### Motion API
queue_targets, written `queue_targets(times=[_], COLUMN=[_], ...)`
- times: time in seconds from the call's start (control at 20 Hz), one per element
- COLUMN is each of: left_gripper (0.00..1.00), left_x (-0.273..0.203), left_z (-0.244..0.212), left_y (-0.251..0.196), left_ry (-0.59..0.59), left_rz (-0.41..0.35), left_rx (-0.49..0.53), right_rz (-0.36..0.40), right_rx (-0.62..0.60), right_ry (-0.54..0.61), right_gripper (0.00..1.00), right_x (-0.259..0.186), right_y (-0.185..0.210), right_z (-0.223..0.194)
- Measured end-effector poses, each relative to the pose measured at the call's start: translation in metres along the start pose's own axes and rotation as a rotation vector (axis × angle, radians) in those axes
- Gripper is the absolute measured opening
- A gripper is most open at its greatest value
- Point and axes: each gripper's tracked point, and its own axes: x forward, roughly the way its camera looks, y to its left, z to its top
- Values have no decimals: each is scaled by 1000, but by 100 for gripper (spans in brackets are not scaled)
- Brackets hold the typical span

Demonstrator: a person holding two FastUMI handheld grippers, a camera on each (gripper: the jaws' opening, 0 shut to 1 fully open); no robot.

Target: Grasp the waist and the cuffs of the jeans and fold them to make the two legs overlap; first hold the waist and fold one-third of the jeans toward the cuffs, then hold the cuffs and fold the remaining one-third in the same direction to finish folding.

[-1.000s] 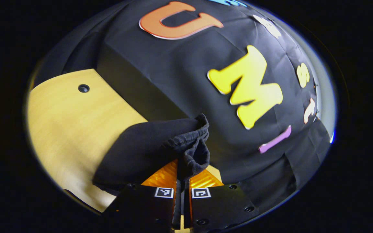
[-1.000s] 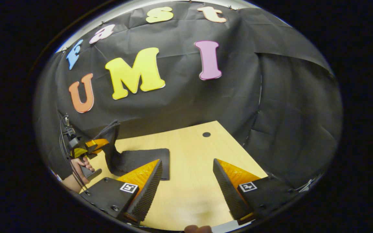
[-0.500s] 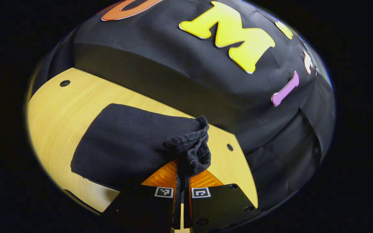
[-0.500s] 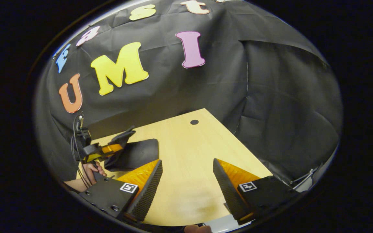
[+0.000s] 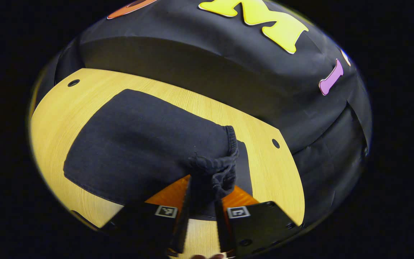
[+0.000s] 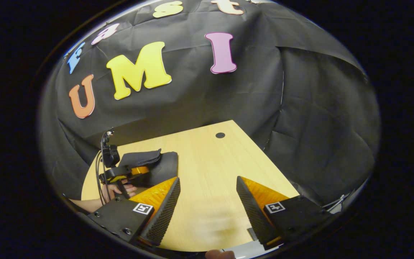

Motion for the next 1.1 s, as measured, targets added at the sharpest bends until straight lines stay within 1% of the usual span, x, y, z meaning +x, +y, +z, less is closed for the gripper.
queue_targets(times=[0.1, 0.15, 0.2, 0.25, 0.3, 0.35, 0.4, 0.45, 0.5, 0.65, 0.7, 0.75, 0.8, 0.85, 0.9, 0.95, 1.0, 1.1], left_gripper=[67, 87, 99, 99, 99, 99, 99, 99, 99, 99, 100, 98, 98, 98, 98, 100, 98, 98], left_x=[-4, -7, -11, -16, -25, -37, -56, -72, -93, -162, -190, -216, -240, -262, -283, -300, -315, -334], left_z=[-1, -1, -3, -2, 1, 8, 20, 32, 51, 113, 132, 151, 168, 185, 197, 208, 212, 205], left_y=[-13, -18, -24, -29, -34, -39, -43, -44, -43, -39, -36, -33, -36, -38, -40, -37, -37, -43], left_ry=[-10, -14, -14, -16, -26, -47, -81, -119, -169, -348, -412, -480, -544, -610, -670, -712, -742, -790], left_rz=[-10, -7, -14, -23, -29, -37, -42, -41, -36, 0, 21, 41, 55, 67, 80, 94, 112, 137], left_rx=[45, 69, 87, 93, 99, 109, 125, 145, 172, 243, 263, 281, 299, 318, 338, 356, 368, 367], right_rz=[4, 6, 10, 17, 25, 38, 53, 71, 86, 162, 193, 211, 221, 222, 226, 228, 232, 237], right_rx=[-2, -5, -8, -8, -6, -9, -17, -30, -50, -100, -108, -119, -130, -145, -155, -164, -172, -181], right_ry=[-6, -12, -21, -29, -40, -57, -80, -107, -143, -239, -268, -299, -337, -374, -414, -449, -479, -529], right_gripper=[93, 97, 93, 93, 97, 93, 93, 97, 96, 96, 96, 97, 100, 100, 100, 97, 95, 93], right_x=[-1, -2, -2, -2, -1, -2, -1, 0, 0, 0, -1, -3, -6, -7, -11, -15, -21, -30], right_y=[1, 3, 5, 8, 12, 17, 25, 35, 46, 89, 107, 120, 131, 142, 154, 163, 172, 187], right_z=[2, 4, 6, 8, 13, 18, 26, 34, 45, 74, 84, 93, 104, 114, 124, 130, 134, 138])
